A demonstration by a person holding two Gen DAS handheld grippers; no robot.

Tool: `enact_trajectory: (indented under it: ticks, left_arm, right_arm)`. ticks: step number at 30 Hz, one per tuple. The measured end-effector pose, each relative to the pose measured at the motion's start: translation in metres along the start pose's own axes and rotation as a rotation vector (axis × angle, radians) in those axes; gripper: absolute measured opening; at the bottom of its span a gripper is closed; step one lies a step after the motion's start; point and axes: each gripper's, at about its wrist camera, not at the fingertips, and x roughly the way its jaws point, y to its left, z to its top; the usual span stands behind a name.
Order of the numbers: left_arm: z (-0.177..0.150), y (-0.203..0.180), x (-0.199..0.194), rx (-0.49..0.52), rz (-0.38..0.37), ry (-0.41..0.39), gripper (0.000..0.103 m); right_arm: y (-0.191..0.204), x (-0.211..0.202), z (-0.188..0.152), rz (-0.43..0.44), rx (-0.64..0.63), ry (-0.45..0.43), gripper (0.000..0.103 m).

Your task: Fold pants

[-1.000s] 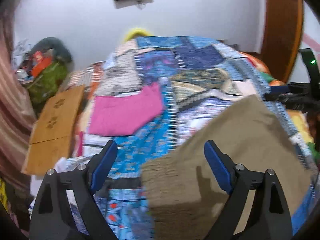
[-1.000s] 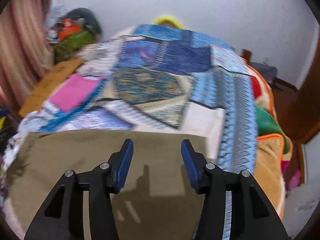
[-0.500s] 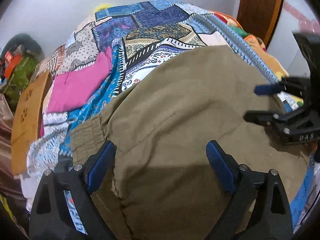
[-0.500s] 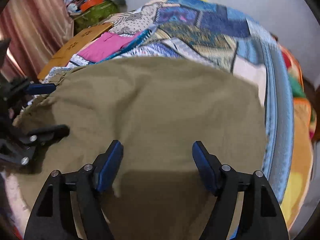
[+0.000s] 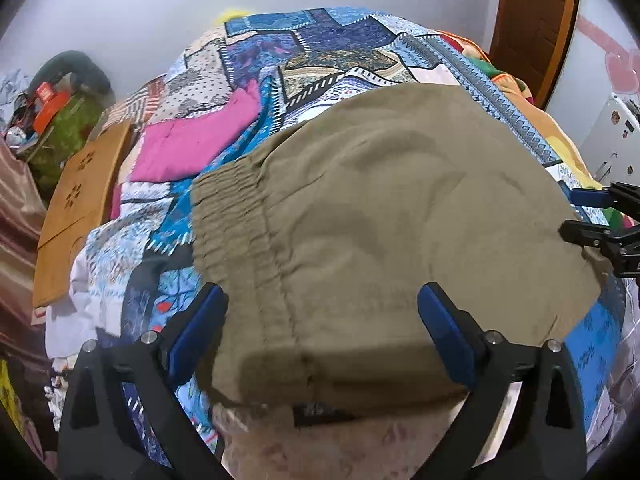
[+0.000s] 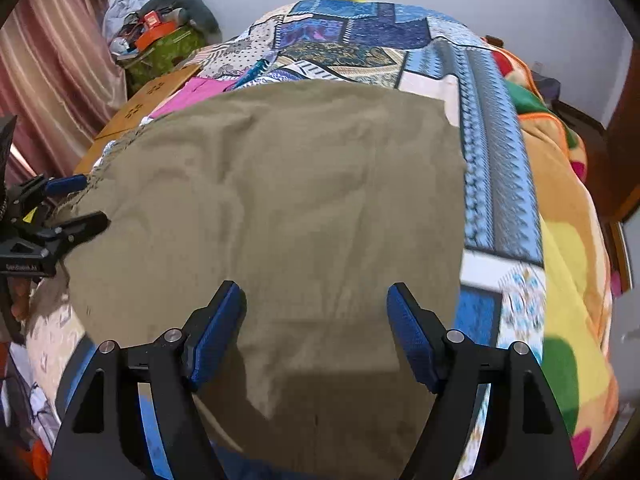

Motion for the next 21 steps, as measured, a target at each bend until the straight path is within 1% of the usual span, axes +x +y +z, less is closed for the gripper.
enact_trajectory:
  ticks: [7,12,13,17,21]
  left_arm:
    - [-0.015,0.009,-0.011,-0.043,-0.001,-0.01,0.099]
    - [-0.026,0.015,-0.018,-0.062,-0.001,-0.015,0.099]
    - [-0.03,0.018,-0.018,-0.076,-0.004,-0.008,0.103]
    - [-0.048,0.028,-0.017,-0.111,0.006,0.021,0.103]
    - [-0.058,0.042,-0.024,-0.167,0.027,0.04,0.103]
  right_arm:
    - [-0.001,-0.013,-0.024,-0.045,0.017,-0.005,0.072]
    - [-0.008,-0.023,-0.037,-0.041,0.075,-0.027,0.072]
    - [-0.008,-0.024,-0.039,-0.039,0.082,-0.029,0.072]
    - [-0.006,-0.03,-0.042,-0.042,0.108,-0.038,0.073]
    - [0.009,-0.036,-0.036,-0.051,0.067,-0.073,0.073]
